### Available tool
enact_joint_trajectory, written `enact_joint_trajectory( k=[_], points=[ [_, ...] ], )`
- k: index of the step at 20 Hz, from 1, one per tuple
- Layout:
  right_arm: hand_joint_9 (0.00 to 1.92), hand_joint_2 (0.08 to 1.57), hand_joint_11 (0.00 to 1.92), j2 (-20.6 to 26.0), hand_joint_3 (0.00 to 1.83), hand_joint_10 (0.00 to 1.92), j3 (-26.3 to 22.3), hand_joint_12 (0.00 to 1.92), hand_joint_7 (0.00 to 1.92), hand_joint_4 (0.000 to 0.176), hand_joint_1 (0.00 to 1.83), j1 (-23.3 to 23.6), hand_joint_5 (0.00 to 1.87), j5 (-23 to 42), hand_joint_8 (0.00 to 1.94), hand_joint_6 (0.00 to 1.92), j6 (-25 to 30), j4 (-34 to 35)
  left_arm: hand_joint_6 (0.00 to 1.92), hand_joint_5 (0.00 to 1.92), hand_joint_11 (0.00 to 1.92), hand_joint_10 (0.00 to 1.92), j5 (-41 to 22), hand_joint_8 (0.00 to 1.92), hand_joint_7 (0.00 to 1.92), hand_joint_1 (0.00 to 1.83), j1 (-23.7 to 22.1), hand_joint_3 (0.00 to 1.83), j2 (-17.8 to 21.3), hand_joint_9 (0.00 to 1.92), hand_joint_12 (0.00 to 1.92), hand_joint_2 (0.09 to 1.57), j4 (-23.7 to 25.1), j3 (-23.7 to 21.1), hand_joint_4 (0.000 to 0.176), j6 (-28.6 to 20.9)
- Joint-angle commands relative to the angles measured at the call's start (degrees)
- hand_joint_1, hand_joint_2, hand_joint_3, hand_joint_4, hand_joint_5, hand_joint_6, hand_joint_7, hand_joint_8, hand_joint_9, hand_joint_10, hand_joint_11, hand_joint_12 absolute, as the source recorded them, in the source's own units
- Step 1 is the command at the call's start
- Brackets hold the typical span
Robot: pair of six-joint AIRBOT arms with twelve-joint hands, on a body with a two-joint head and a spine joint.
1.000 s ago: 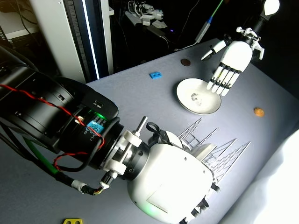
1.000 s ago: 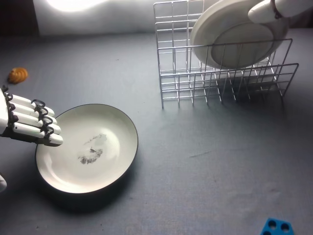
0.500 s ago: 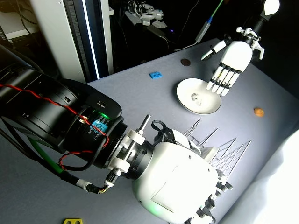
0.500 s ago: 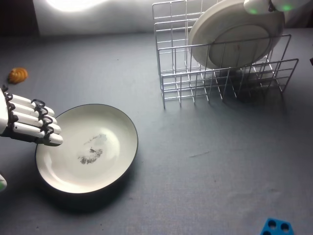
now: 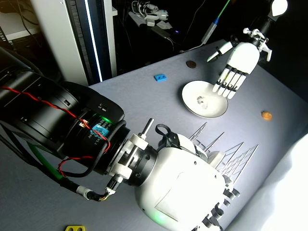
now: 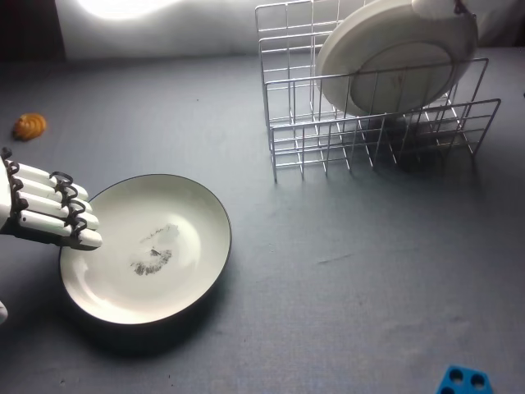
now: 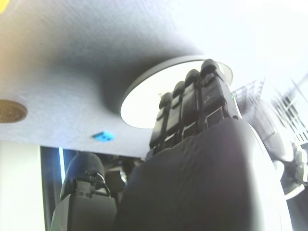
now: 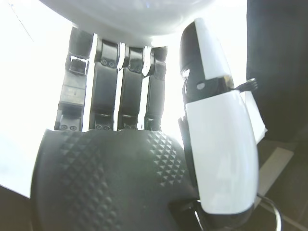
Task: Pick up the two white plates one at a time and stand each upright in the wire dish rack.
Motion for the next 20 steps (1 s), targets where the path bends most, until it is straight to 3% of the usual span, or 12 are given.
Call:
enact_joint_trajectory(
  k=[1,5,7,9,11,15,16,17,18,20],
  points=[
    [0.79,1.14,0.27,0.56,0.00,0.00,0.38,1.20,0.83,0.000,1.04,1.16,0.78,7.66,0.00,0.00,-0.27,0.54,0.00,0.00,0.00,0.00,-0.71,0.00,0.00,0.00,-0.03,0.00,0.05,0.00,0.00,1.13,-3.03,0.58,0.000,0.20],
    [0.78,1.14,0.26,0.94,0.00,0.00,0.32,1.18,0.83,0.000,1.02,3.26,0.80,9.46,0.00,0.01,-1.70,-0.10,0.00,0.00,0.00,0.00,-0.44,0.00,0.00,0.00,0.66,0.00,-0.18,0.00,0.00,1.14,-3.03,1.03,0.000,0.21],
    [0.77,1.14,0.25,1.17,0.00,0.00,-0.13,1.19,0.83,0.000,1.04,3.92,0.80,13.78,0.00,0.00,-1.73,-5.24,0.00,0.00,0.00,0.00,-0.32,0.00,0.00,0.00,0.91,0.00,-0.38,0.00,0.00,1.14,-3.03,1.41,0.000,0.21],
    [0.76,1.13,0.24,1.61,0.00,0.00,-2.02,1.18,0.83,0.000,1.04,4.09,0.79,17.39,0.00,0.00,-8.11,-7.57,0.00,0.00,0.00,0.00,-0.19,0.00,0.00,0.00,1.11,0.00,-0.56,0.00,0.00,1.13,-3.03,1.74,0.000,0.21],
    [0.70,1.12,0.17,1.61,0.00,0.00,-4.16,1.15,0.79,0.000,1.04,4.11,0.77,17.37,0.00,0.00,-12.13,-11.56,0.00,0.00,0.00,0.00,0.01,0.00,0.00,0.00,1.41,0.00,-0.61,0.00,0.00,1.14,-3.03,1.92,0.000,0.21],
    [0.55,1.13,0.01,1.60,0.00,0.00,-9.85,1.16,0.61,0.000,0.94,4.09,0.55,14.24,0.00,0.00,-22.57,-11.74,0.00,0.00,0.00,0.00,0.16,0.00,0.00,0.00,2.87,0.00,-1.00,0.00,0.00,1.13,-3.03,2.35,0.000,0.29],
    [0.22,1.11,0.00,1.57,0.00,0.00,-11.13,0.52,0.25,0.000,0.85,4.08,0.16,13.97,0.00,0.00,-24.13,-11.73,0.00,0.00,0.00,0.00,0.16,0.00,0.00,0.00,3.48,0.00,-1.16,0.00,0.00,1.14,-3.03,2.50,0.000,0.29],
    [0.07,1.04,0.00,1.53,0.00,0.01,-12.20,0.14,0.07,0.000,0.84,4.08,0.03,13.95,0.02,0.00,-25.74,-11.73,0.00,0.00,0.00,0.00,0.17,0.00,0.00,0.00,3.91,0.00,-1.29,0.00,0.00,1.14,-3.03,2.63,0.000,0.29],
    [0.01,1.02,0.00,1.47,0.00,0.00,-13.57,0.03,0.01,0.000,0.83,4.12,0.01,13.58,0.00,0.00,-27.25,-11.73,0.00,0.00,0.00,0.00,0.17,0.00,0.00,0.00,4.51,0.00,-1.48,0.00,0.00,1.14,-3.03,2.77,0.000,0.30],
    [0.00,0.94,0.00,1.14,0.00,0.00,-15.21,0.00,0.00,0.000,0.87,4.11,0.00,11.84,0.00,0.00,-28.95,-11.72,0.00,0.00,0.00,0.00,0.17,0.00,0.00,0.00,5.45,0.00,-1.70,0.00,0.00,1.12,-3.05,2.79,0.000,0.47]
  ],
)
